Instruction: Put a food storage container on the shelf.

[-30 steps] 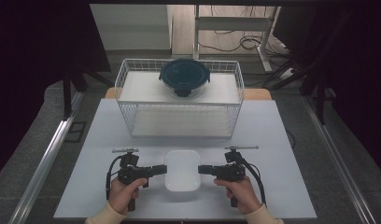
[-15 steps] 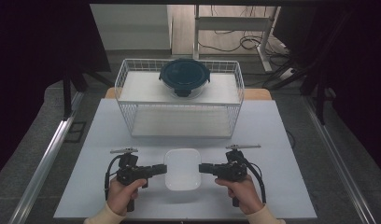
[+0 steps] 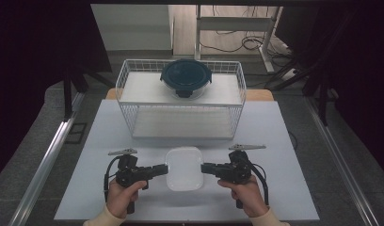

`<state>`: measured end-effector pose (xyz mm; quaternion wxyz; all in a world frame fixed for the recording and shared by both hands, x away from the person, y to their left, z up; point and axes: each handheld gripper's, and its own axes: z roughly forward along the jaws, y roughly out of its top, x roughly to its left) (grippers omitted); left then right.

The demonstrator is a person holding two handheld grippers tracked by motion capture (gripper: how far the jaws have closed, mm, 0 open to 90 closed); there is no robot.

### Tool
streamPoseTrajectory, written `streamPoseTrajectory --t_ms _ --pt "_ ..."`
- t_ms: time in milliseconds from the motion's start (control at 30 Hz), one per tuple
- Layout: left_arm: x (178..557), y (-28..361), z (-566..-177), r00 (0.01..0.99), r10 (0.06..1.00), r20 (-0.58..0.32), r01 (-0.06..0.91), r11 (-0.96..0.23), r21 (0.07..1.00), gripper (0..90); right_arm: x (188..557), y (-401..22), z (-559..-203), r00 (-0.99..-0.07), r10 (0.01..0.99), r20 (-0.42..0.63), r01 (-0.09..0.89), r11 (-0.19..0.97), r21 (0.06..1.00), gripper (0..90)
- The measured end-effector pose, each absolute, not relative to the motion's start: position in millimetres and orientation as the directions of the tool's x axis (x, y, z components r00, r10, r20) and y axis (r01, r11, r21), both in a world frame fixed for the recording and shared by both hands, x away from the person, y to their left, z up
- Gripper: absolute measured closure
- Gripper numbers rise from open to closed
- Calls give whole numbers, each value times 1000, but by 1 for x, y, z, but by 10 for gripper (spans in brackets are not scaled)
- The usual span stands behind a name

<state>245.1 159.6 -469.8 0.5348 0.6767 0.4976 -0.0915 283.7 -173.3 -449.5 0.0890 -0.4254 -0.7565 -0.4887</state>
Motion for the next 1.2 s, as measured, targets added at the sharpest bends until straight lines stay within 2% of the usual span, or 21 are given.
streamPoseTrajectory --t_ms 400,500,733,1200 --pt "251 163 -444 528 562 -637 733 77 675 795 283 -172 -421 -673 550 494 667 163 727 794" --pt "257 166 -435 536 546 -644 728 87 680 793 288 -169 -404 -693 549 467 640 171 749 794" --pt "264 170 -403 572 554 -605 680 92 727 791 294 -164 -371 -723 549 420 589 172 790 795" --pt "288 174 -342 622 548 -559 628 78 774 791 306 -165 -320 -746 529 405 543 130 830 795"
